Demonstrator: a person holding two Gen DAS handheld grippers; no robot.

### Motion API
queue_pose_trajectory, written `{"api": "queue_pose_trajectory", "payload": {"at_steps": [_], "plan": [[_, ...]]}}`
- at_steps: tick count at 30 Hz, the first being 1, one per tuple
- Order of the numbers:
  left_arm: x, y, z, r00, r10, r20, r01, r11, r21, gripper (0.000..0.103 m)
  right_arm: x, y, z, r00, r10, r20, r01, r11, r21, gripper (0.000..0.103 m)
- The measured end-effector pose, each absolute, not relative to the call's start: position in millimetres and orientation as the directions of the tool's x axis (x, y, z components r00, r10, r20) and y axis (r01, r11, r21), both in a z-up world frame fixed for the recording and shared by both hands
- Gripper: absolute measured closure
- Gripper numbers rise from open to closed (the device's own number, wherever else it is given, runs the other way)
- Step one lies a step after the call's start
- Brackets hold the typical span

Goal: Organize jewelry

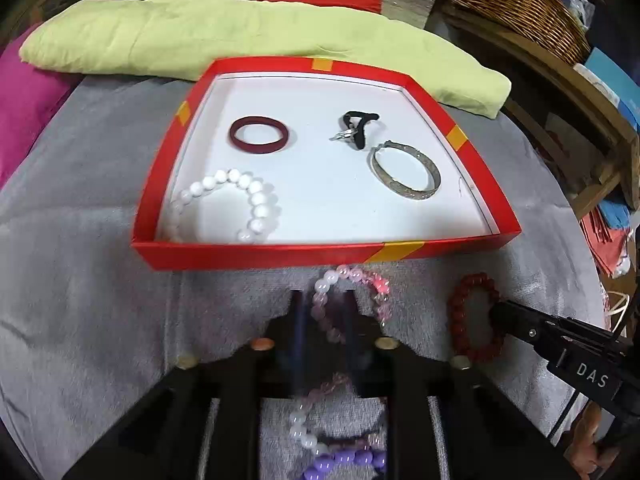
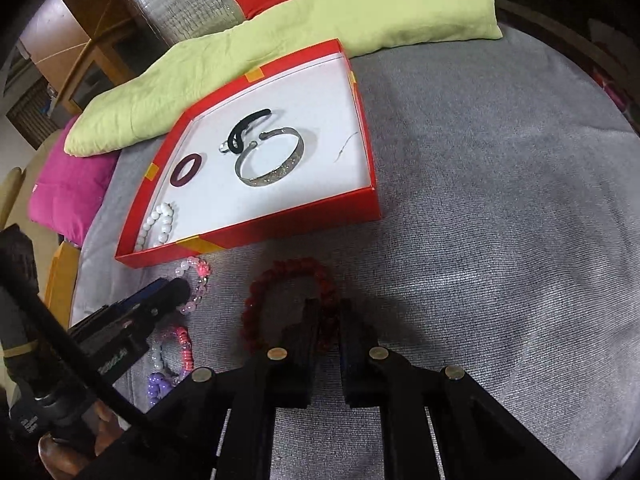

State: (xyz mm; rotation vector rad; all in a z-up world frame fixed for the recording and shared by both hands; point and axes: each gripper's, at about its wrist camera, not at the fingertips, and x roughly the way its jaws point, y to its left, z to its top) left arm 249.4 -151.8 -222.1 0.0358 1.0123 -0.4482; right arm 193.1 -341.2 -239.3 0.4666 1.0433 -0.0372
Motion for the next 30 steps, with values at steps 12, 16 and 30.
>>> {"api": "queue_pose_trajectory", "payload": {"at_steps": [12,16,30], "plan": [[244,-144,-219,0.478,-0.333,-0.813,0.412,0.902,-0.127,0.095,192,-337,-236,0.536,0.201,-0.820,0.194,0.916,0.351,0.093],[240,-129,-209,0.499,-0.347,-0.794,0.409,0.902,-0.137,0.095,188,-337,-229,0.567,0.230,-0.791,0.177,0.904,0.390,0.093],[240,-93,-202,0.529,-0.308,-0.791,0.376,0.920,-0.107,0.095,192,-334,-234,0.548,0.199,-0.813,0.213,0.906,0.365,0.093]]}}
